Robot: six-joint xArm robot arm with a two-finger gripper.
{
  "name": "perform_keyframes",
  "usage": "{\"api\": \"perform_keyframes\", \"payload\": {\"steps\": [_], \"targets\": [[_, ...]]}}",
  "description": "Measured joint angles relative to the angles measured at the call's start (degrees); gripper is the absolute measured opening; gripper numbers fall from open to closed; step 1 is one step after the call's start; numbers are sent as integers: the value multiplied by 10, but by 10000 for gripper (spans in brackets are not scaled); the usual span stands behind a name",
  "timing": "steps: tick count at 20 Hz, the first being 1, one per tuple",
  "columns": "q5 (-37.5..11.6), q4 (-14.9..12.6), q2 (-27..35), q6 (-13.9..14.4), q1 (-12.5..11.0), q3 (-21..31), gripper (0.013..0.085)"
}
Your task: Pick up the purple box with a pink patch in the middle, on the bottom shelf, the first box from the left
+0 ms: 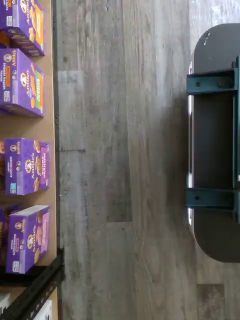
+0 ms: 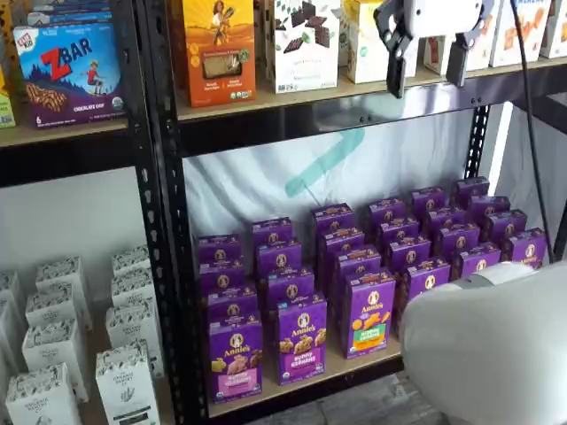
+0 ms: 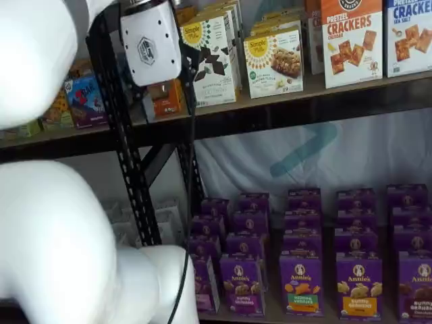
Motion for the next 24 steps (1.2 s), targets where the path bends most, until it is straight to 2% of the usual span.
{"api": "perform_keyframes", "payload": {"steps": [6, 12, 19, 22, 24], "targets": [[-40, -7, -13, 30, 30, 59, 850], [-91, 4, -21, 41, 38, 129, 850], [-192, 12, -35, 58, 52, 225, 850], [-231, -2, -23, 70, 64, 259, 850], [-269, -4, -21, 71, 63, 285, 850]]}}
